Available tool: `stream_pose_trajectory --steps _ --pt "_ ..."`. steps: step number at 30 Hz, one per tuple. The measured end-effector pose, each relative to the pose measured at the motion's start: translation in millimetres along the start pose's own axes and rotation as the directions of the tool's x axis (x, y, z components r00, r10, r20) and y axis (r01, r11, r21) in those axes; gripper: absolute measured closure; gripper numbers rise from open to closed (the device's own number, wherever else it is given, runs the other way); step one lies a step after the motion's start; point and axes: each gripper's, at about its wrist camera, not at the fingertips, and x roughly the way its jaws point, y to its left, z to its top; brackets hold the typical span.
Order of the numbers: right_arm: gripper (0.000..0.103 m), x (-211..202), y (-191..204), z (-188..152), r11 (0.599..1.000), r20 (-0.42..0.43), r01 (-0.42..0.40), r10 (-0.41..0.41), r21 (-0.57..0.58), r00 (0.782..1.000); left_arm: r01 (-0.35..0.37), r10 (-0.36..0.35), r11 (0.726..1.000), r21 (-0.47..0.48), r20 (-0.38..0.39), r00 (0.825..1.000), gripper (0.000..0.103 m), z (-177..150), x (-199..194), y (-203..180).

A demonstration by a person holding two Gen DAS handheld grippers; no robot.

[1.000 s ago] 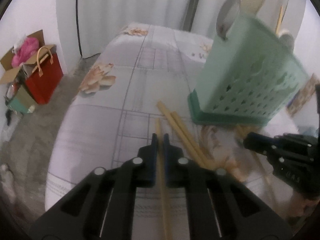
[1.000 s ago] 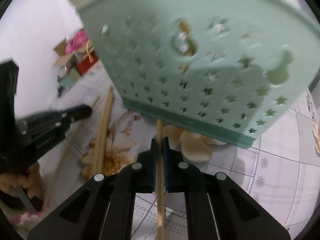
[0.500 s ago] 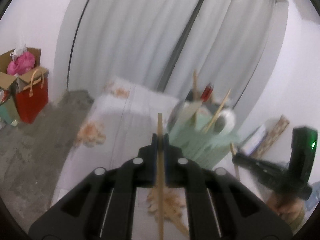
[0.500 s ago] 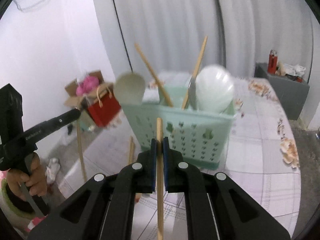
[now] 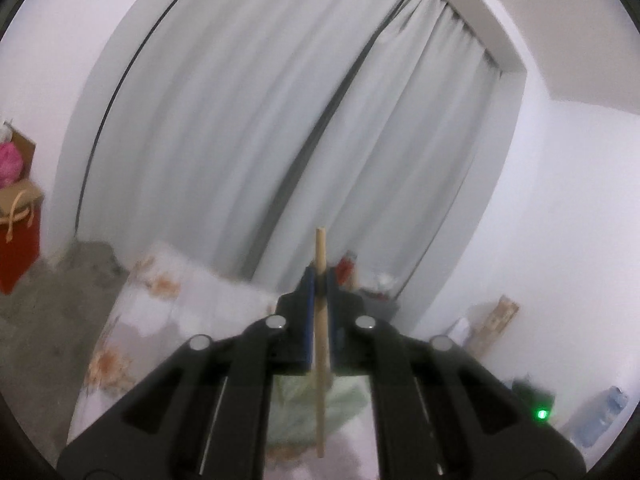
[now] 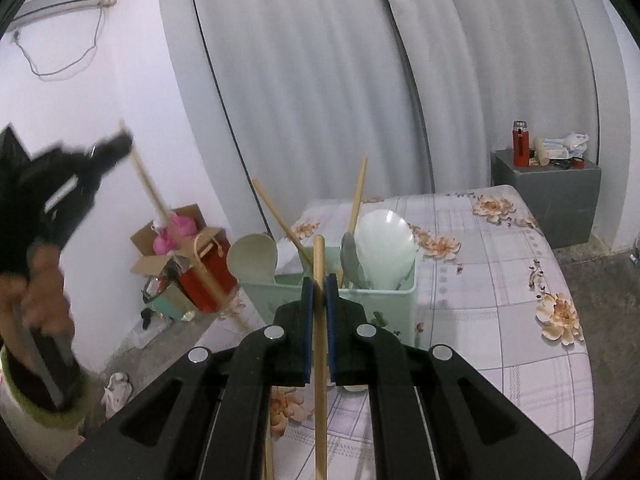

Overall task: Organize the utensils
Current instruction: 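Drop the chopstick into the basket with the left gripper while the right gripper releases its chopstick there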

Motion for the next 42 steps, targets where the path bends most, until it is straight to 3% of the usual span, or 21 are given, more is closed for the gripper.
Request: stream_pose_trajectory --steps 3,6,11,16,20,24,31,34,37,42 --pt "0.097 -3.1 -3.9 2.1 1.000 0.016 -0.001 0.001 0.007 1.000 -0.009 0.008 1.000 0.019 0.055 0.998 0.099 17.1 16.8 -9.6" --pt "0.097 -5.6 -11.1 2.8 1.000 0.028 -0.002 0.001 0.026 1.000 -0.062 0.056 0.996 0.062 0.100 0.993 0.099 20.3 38.8 -19.9" --pt "0.097 -8.2 -24.8 3.2 0.999 0.036 0.008 -0.010 0.053 0.999 -0.112 0.108 0.991 0.066 0.068 0.992 0.099 0.5 77.0 -13.1" --pt "0.097 -7.7 -36.0 1.0 0.997 0.033 0.017 -0.020 0.075 0.999 -0.122 0.124 0.991 0.047 -0.056 0.991 0.099 -37.7 106.2 7.5" --pt "0.097 -5.5 -43.3 -0.9 0.994 0.021 0.005 -0.007 0.107 1.000 -0.118 0.120 0.993 0.025 -0.213 0.970 0.099 -70.0 119.5 23.0" --pt "0.097 -6.7 -43.0 -1.8 0.994 0.013 0.001 -0.003 0.106 1.000 -0.106 0.114 0.993 0.049 -0.219 0.969 0.073 -75.9 104.8 24.6" --pt "0.097 -4.5 -38.0 -2.1 0.994 -0.015 -0.021 0.023 0.110 1.000 -0.157 0.168 0.984 0.079 -0.165 0.972 0.041 -76.0 53.3 33.2" --pt "0.097 -1.2 -33.7 3.0 0.994 -0.020 -0.031 0.033 0.101 0.999 -0.217 0.239 0.968 0.124 -0.206 0.949 0.032 -86.6 37.7 39.2" --pt "0.097 1.8 -26.6 14.1 0.996 -0.007 -0.042 0.043 0.082 0.999 -0.273 0.305 0.950 0.154 -0.263 0.915 0.021 -106.8 27.3 46.0" --pt "0.097 8.5 -12.4 44.5 0.994 0.058 -0.093 0.090 0.059 0.994 -0.336 0.375 0.925 0.175 -0.300 0.877 0.013 -138.8 14.8 55.6"
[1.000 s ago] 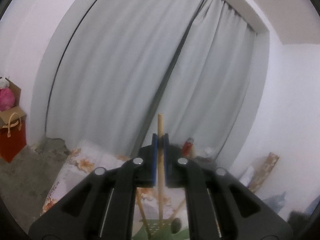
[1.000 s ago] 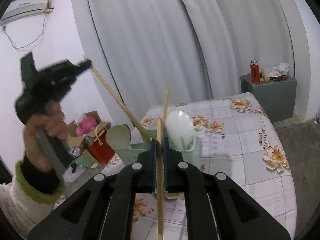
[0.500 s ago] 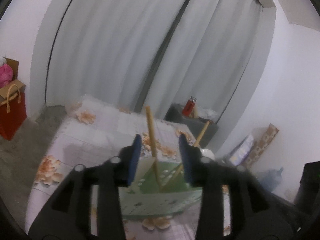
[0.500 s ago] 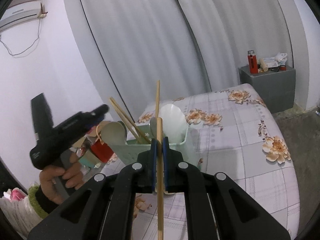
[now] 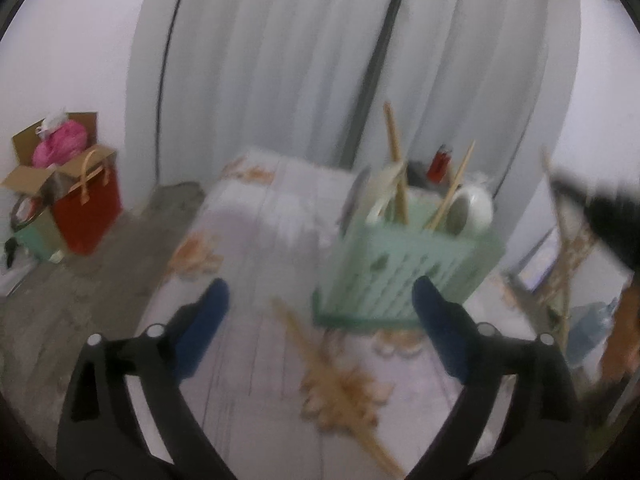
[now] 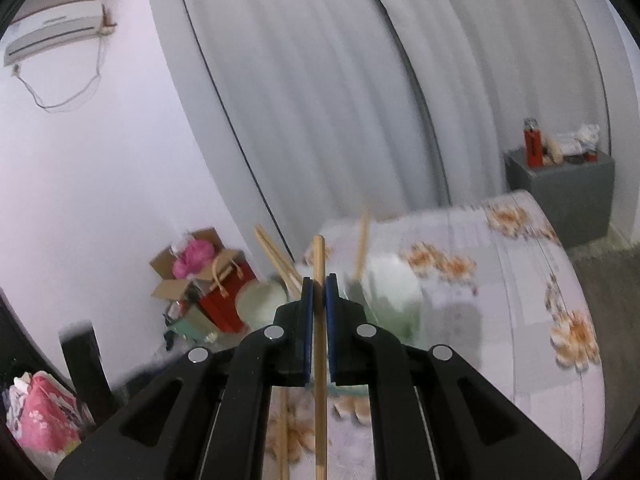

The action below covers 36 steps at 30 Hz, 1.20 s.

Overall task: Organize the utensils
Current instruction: 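Drop the chopstick into the basket with the left gripper while the right gripper releases its chopstick there, then lower both grippers to the remaining chopsticks and grasp one chopstick each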

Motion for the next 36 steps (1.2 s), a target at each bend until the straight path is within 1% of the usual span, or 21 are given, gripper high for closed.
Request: stream_pose_trajectory --steps 3,6,9,12,13,16,17,19,24,29,33,36 --pt "0.097 9.8 8.1 19.0 1.000 0.053 -0.020 0.020 -0.008 0.998 -0.049 0.049 0.998 0.029 -0.024 0.999 0.011 -16.7 2.9 -0.3" --pt "0.097 23.6 21.2 38.9 0.999 0.133 -0.009 0.016 -0.051 0.991 -0.053 0.055 0.997 0.058 -0.027 0.998 0.011 -23.8 1.0 -0.4" --pt "0.097 36.5 28.4 52.1 0.998 0.181 -0.004 0.014 -0.056 0.983 -0.054 0.055 0.997 0.050 -0.020 0.998 0.011 -25.0 -4.0 3.5" --pt "0.097 48.5 33.6 67.7 0.999 0.240 0.001 0.009 -0.044 0.971 -0.073 0.074 0.997 0.031 -0.006 0.997 0.010 -21.7 -7.3 11.2" --pt "0.097 50.7 34.7 71.0 0.999 0.259 0.010 0.002 -0.045 0.966 -0.080 0.080 0.997 0.026 -0.004 0.997 0.010 -20.8 -8.7 12.3" --pt "0.097 61.2 42.9 78.0 0.992 0.335 0.092 -0.059 -0.083 0.940 -0.097 0.097 0.995 0.004 -0.007 0.995 0.010 -20.4 -8.7 21.1" --pt "0.097 65.8 43.1 78.0 0.990 0.346 0.113 -0.076 -0.088 0.935 -0.102 0.102 0.995 -0.002 -0.010 0.995 0.010 -20.2 -8.2 23.3" --pt "0.097 78.1 42.8 74.6 0.984 0.362 0.150 -0.107 -0.092 0.926 -0.107 0.107 0.994 -0.015 -0.018 0.994 0.010 -21.4 -6.7 27.9" --pt "0.097 99.9 39.5 65.4 0.973 0.368 0.211 -0.162 -0.098 0.916 -0.124 0.123 0.992 -0.032 -0.024 0.992 0.010 -22.7 -6.3 37.3" --pt "0.097 102.3 34.6 76.1 0.976 0.384 0.208 -0.169 -0.062 0.908 -0.132 0.131 0.990 -0.054 -0.025 0.991 0.010 -20.4 -6.5 43.1" --pt "0.097 102.9 34.0 81.8 0.975 0.401 0.212 -0.169 -0.064 0.900 -0.134 0.132 0.989 -0.064 -0.031 0.991 0.010 -20.6 -5.5 45.6" --pt "0.097 108.8 32.3 71.6 0.970 0.379 0.230 -0.184 -0.080 0.907 -0.135 0.133 0.989 -0.067 -0.034 0.991 0.010 -21.1 -5.4 46.2"
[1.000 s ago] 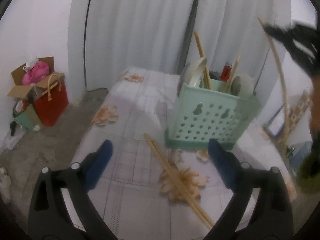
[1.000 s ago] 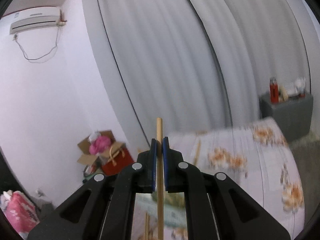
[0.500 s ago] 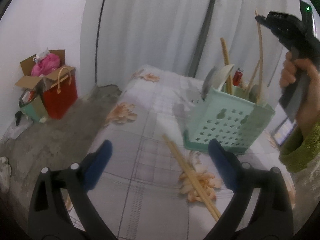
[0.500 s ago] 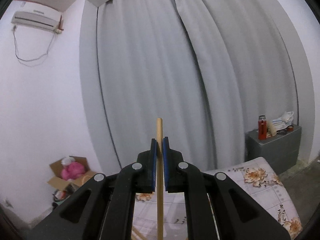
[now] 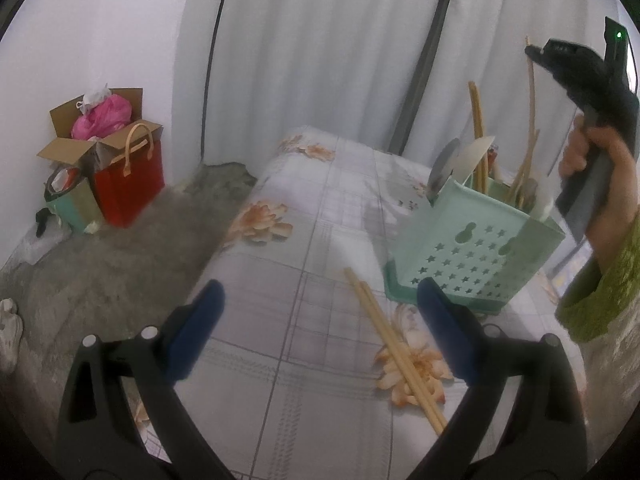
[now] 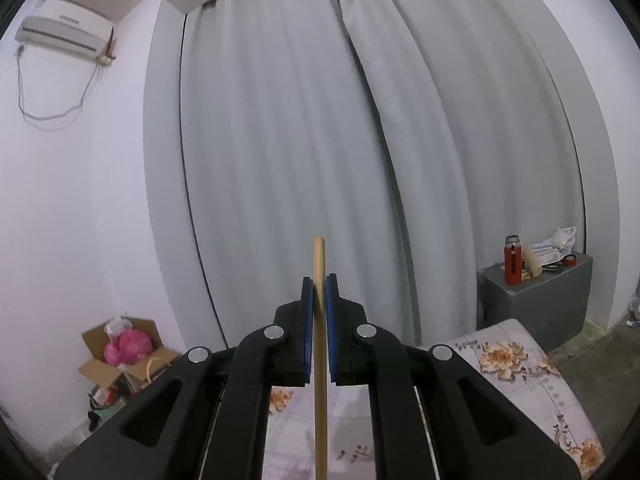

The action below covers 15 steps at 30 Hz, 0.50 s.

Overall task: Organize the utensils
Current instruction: 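Lower both grippers to the remaining chopsticks and grasp one chopstick each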

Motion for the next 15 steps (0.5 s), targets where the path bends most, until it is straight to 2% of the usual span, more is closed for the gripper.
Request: stream_pose_trajectory --steps 8,15 --pt "0.097 -22.3 -11.5 -31.9 1.000 -0.053 0.025 -0.025 -0.006 0.998 -0.001 0.001 1.000 -0.012 -0.004 1.000 0.010 -0.9 -1.0 1.5" --pt "0.095 -76.8 -26.0 -54.2 0.998 -0.131 0.014 -0.021 -0.056 0.991 -0.026 0.026 1.000 -0.007 -0.001 1.000 0.010 -5.2 -1.0 4.2"
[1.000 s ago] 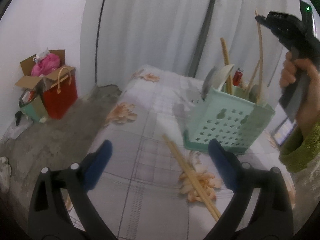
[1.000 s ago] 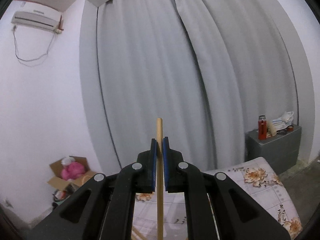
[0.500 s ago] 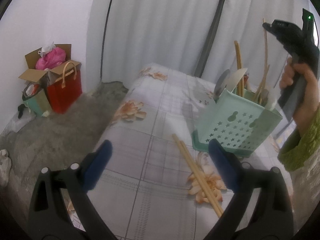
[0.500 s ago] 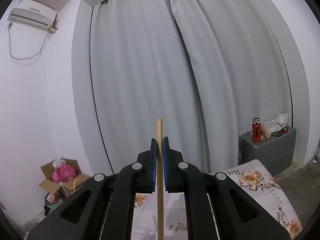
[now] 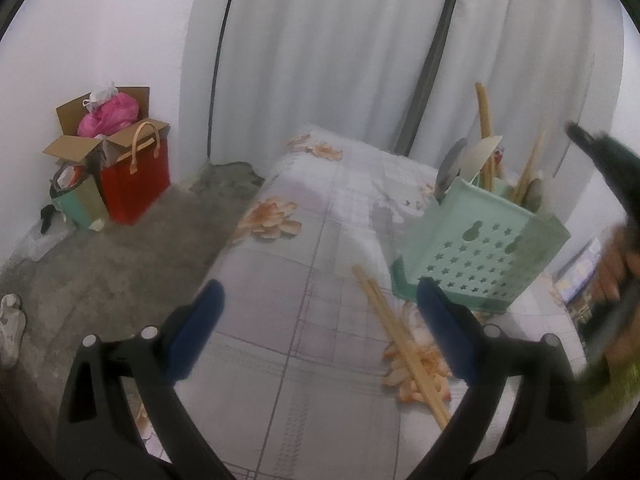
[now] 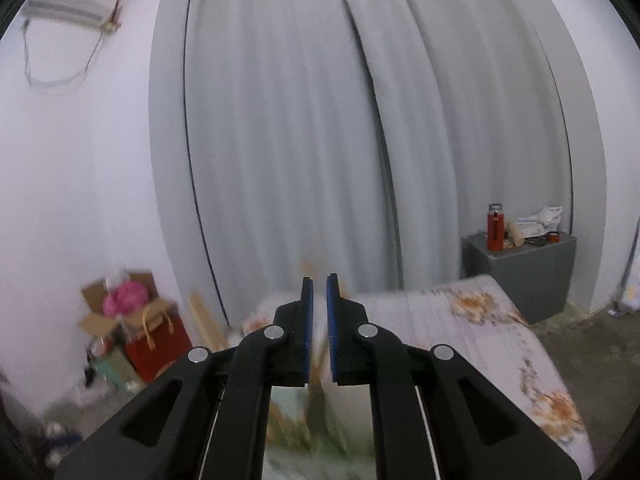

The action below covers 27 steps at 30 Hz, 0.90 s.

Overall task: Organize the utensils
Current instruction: 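Lower both grippers to the remaining chopsticks and grasp one chopstick each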

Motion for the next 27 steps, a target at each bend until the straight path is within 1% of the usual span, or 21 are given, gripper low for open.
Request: stream_pose_trajectory --steps 1,2,3,4,5,7,9,11,12,13,14,15,16,17,18,19,22,23,25,26,27 --pt "0.094 -7.0 -2.6 -6.5 1.000 -0.032 -0.001 0.000 -0.015 0.999 -0.004 0.004 1.000 0.002 -0.005 1.000 0.010 -1.3 1.3 0.5" --pt "0.086 -15.5 -6.5 -13.0 1.000 -0.070 -0.006 0.004 -0.019 0.998 -0.007 0.007 1.000 0.006 -0.012 1.000 0.010 -2.8 3.1 0.5" --pt "0.080 -20.3 -9.0 -15.8 1.000 -0.083 0.000 -0.002 -0.016 0.997 -0.009 0.009 1.000 0.011 -0.020 1.000 0.010 -4.6 5.0 0.2" --pt "0.071 -30.6 -13.9 -21.7 1.000 -0.097 0.005 -0.005 -0.004 0.995 -0.008 0.008 1.000 0.015 -0.025 1.000 0.010 -5.7 6.5 -0.3" --pt "0.069 -39.7 -18.4 -26.8 1.000 -0.107 0.000 0.001 0.009 0.994 -0.007 0.008 1.000 0.022 -0.033 0.999 0.010 -7.6 8.7 -1.3" --pt "0.068 -56.0 -25.3 -39.3 0.999 -0.140 -0.002 0.007 0.037 0.990 -0.003 0.005 0.999 0.032 -0.057 0.998 0.010 -11.5 14.5 -4.4" --pt "0.068 -65.5 -30.6 -53.3 0.998 -0.193 -0.017 0.029 0.064 0.981 0.018 -0.015 0.999 0.033 -0.094 0.995 0.011 -16.5 22.4 -8.9" --pt "0.068 -73.5 -34.8 -73.1 0.995 -0.259 -0.027 0.052 0.098 0.965 0.045 -0.040 0.998 0.035 -0.122 0.992 0.021 -21.9 28.5 -15.4" --pt "0.068 -75.1 -36.7 -81.3 0.993 -0.289 -0.030 0.062 0.117 0.955 0.063 -0.055 0.997 0.048 -0.148 0.987 0.030 -25.8 34.4 -22.1" --pt "0.068 -76.6 -39.6 -93.7 0.988 -0.332 -0.031 0.080 0.152 0.940 0.073 -0.062 0.996 0.056 -0.164 0.984 0.036 -28.4 39.1 -26.6" --pt "0.068 -78.2 -41.2 -101.9 0.984 -0.354 -0.032 0.093 0.174 0.931 0.085 -0.071 0.994 0.067 -0.183 0.981 0.041 -33.0 44.5 -32.2" --pt "0.068 -78.8 -42.9 -112.1 0.978 -0.387 -0.035 0.114 0.206 0.915 0.091 -0.075 0.993 0.075 -0.194 0.978 0.052 -36.4 48.3 -35.4" --pt "0.068 -79.3 -43.5 -119.8 0.974 -0.410 -0.034 0.126 0.226 0.903 0.096 -0.076 0.992 0.086 -0.213 0.974 0.057 -40.9 53.5 -40.5" --pt "0.068 -79.8 -43.0 -125.6 0.970 -0.425 -0.034 0.137 0.242 0.895 0.105 -0.082 0.990 0.092 -0.230 0.970 0.058 -45.2 57.9 -44.6" --pt "0.068 -80.3 -41.5 -130.3 0.966 -0.436 -0.037 0.148 0.254 0.888 0.113 -0.088 0.989 0.094 -0.238 0.967 0.063 -48.3 59.9 -47.0" --pt "0.068 -81.0 -40.3 -136.0 0.963 -0.450 -0.041 0.163 0.267 0.878 0.118 -0.090 0.988 0.098 -0.250 0.964 0.066 -51.8 62.2 -50.9" --pt "0.068 -83.3 -34.7 -150.9 0.959 -0.472 -0.055 0.186 0.277 0.862 0.121 -0.087 0.985 0.125 -0.249 0.965 0.068 -55.4 64.0 -59.5" --pt "0.068 -84.0 -33.7 -153.0 0.959 -0.474 -0.058 0.189 0.277 0.860 0.121 -0.085 0.984 0.133 -0.251 0.964 0.069 -56.1 65.3 -62.4" --pt "0.068 -84.4 -32.3 -155.4 0.957 -0.475 -0.070 0.202 0.281 0.856 0.107 -0.067 0.982 0.152 -0.247 0.967 0.077 -57.3 67.9 -66.0" --pt "0.068 -83.8 -31.5 -155.7 0.957 -0.475 -0.074 0.205 0.281 0.856 0.099 -0.058 0.982 0.161 -0.241 0.969 0.079 -58.3 68.9 -67.3" --pt "0.068 -83.0 -31.4 -155.0 0.957 -0.473 -0.078 0.208 0.280 0.856 0.089 -0.047 0.981 0.170 -0.234 0.971 0.082 -59.5 69.3 -68.1"
